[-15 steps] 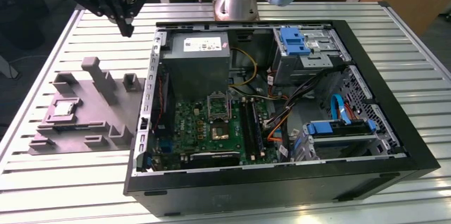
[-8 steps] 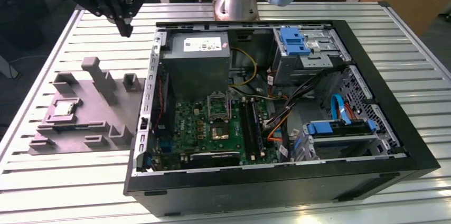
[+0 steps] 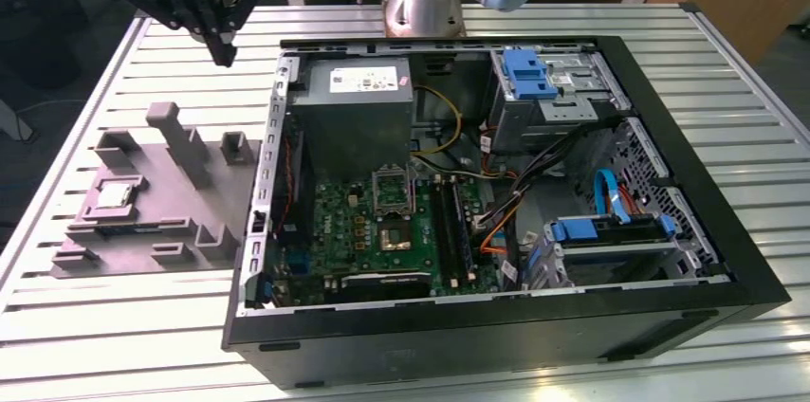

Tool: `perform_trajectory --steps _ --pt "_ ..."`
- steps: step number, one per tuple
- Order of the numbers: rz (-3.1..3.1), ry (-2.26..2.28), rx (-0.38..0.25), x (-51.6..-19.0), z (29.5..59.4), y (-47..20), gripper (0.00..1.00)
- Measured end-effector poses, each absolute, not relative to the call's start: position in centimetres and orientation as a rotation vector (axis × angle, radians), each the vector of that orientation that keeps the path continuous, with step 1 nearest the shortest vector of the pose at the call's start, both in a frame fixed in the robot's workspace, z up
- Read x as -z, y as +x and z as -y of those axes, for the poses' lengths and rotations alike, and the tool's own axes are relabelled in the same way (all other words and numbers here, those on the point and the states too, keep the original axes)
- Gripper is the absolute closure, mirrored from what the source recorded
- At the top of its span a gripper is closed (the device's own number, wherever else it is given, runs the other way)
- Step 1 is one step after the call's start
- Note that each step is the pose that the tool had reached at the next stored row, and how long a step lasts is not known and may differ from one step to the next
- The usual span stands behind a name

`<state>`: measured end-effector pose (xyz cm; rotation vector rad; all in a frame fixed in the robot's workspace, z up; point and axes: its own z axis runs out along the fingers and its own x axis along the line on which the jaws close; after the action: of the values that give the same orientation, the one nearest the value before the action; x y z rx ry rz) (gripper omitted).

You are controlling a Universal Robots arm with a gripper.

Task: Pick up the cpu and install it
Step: 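Reach for the cpu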

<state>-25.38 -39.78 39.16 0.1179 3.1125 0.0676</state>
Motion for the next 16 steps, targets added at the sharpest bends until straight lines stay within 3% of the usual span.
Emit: perform_trajectory --steps 16 --pt "-3.113 0.118 -0.068 -39.15 39.78 -25.73 0.89"
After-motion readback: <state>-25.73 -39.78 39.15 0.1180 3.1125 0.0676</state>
